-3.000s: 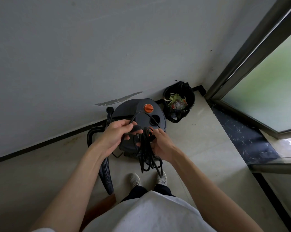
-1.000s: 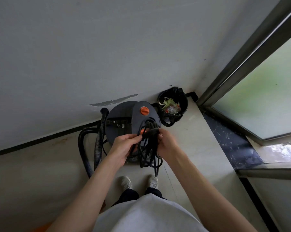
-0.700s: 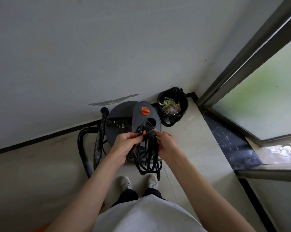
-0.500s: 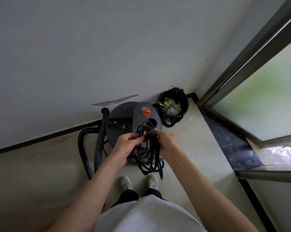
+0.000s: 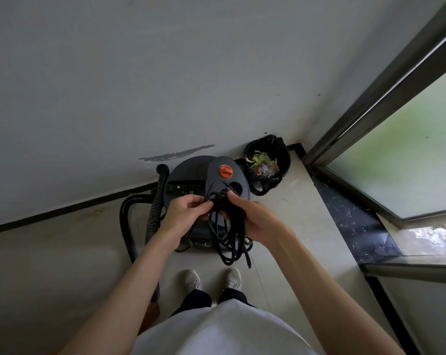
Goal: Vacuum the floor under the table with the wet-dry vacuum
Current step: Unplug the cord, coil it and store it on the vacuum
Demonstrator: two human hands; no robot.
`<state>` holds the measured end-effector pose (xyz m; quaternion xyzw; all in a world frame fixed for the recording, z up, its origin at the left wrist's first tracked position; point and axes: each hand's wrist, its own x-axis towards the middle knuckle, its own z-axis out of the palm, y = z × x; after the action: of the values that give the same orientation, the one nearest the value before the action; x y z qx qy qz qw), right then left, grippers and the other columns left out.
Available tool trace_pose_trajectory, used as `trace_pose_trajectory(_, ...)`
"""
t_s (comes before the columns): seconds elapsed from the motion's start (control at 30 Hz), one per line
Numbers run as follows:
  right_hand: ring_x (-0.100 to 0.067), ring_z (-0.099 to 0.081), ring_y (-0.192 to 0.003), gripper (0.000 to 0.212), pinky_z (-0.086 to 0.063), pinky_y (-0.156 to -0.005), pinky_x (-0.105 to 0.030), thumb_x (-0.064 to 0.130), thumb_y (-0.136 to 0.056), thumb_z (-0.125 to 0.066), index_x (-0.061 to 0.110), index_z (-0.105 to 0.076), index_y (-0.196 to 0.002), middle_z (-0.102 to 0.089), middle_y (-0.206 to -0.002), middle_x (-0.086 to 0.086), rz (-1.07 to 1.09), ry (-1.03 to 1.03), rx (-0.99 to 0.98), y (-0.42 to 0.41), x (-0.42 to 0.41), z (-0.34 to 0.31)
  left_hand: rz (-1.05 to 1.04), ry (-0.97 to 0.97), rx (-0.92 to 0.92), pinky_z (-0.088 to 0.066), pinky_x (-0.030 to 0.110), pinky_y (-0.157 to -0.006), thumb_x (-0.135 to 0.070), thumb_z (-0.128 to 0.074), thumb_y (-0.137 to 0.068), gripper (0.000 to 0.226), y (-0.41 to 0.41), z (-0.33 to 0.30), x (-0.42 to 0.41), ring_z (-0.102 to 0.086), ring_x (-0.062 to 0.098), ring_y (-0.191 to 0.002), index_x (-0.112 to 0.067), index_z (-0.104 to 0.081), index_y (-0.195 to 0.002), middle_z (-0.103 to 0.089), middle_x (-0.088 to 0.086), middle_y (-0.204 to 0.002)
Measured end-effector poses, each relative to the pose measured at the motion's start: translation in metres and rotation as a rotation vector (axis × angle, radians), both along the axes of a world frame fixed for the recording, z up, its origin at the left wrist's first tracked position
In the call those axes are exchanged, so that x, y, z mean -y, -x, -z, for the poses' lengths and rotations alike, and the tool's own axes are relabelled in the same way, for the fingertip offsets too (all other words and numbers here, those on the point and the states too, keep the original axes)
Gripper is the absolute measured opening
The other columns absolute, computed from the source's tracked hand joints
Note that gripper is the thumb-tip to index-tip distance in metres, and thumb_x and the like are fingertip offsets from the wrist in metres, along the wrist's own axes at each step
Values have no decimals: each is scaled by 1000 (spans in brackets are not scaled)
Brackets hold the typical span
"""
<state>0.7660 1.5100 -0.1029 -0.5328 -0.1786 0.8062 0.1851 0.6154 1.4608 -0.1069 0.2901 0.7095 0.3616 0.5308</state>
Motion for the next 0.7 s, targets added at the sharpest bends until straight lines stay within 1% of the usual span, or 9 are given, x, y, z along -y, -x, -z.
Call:
trace_pose_trajectory(0.07,-13,-64,-61,33,-51,-53,-18,24,-91,-62,-4,-62,-109,-67,-83,-12,-16,-14,-15,0,-1,-2,-3,3,24,-41,2,-54,-15,-65,-86,8,2,-2,0,-59,4,-68,-13,-66,-94,-65,-2,-74)
trace_pose_trajectory(0.13,-12,-63,-59,32,-51,-53,-19,25,-91,-61,-3,-62,-108,-67,-80,-10,-39,-18,-35,0,-2,-3,-7,10,48,-42,7,-59,-19,-66,-86,7,4,-4,0,-60,3,-70,-16,-67,-92,-66,-5,-73)
trace_pose_trajectory(0.23,-11,-60,-59,30,-50,-57,-21,27,-91,-61,1,-63,-105,-66,-75,-6,-105,-27,-56,-3,-2,-5,-16,17,59,-41,18,-71,-25,-67,-85,10,9,-5,-2,-62,7,-83,-17,-67,-91,-69,-2,-83)
trace_pose_trajectory(0.33,-11,-58,-58,26,-48,-59,-22,25,-90,-62,2,-64,-103,-64,-72,-5,-139,-23,-60,-3,-1,-6,19,5,39,-45,22,-81,-27,-65,-86,14,14,-7,-4,-64,12,-91,-17,-67,-95,-69,2,-91)
trace_pose_trajectory(0.4,-11,-58,-56,26,-48,-59,-22,24,-90,-62,2,-63,-103,-64,-72,-5,-142,-15,-59,-3,-2,-8,60,-28,-40,-46,18,-79,-23,-65,-87,5,16,-9,-5,-64,9,-89,-22,-63,-92,-69,0,-91)
trace_pose_trajectory(0.43,-11,-58,-56,27,-48,-57,-21,23,-90,-62,0,-63,-104,-63,-73,-6,-139,-8,-59,-3,-2,-8,83,-68,-95,-44,15,-76,-19,-65,-87,8,17,-9,-4,-63,6,-88,-25,-60,-92,-68,-3,-92)
trace_pose_trajectory(0.53,-12,-57,-52,26,-49,-51,-20,20,-92,-60,-1,-59,-106,-61,-73,-8,-76,48,-94,-7,-5,-9,252,-264,-335,-39,12,-75,-7,-64,-86,34,23,-8,5,-54,-3,-93,-32,-53,-104,-57,-14,-103)
trace_pose_trajectory(0.6,-12,-54,-52,21,-48,-50,-20,20,-92,-59,0,-60,-100,-59,-71,-7,-70,57,-88,-12,-6,-9,413,-362,-473,-37,9,-76,-4,-64,-84,45,26,-6,14,-48,-2,-99,-36,-52,-113,-48,-13,-107)
trace_pose_trajectory(0.7,-12,-53,-55,18,-47,-54,-20,21,-91,-61,3,-62,-92,-60,-69,-5,-126,26,-29,-15,-4,-9,484,-369,-455,-34,5,-77,-12,-70,-82,44,24,-11,19,-49,-1,-97,-43,-54,-109,-54,-13,-99)
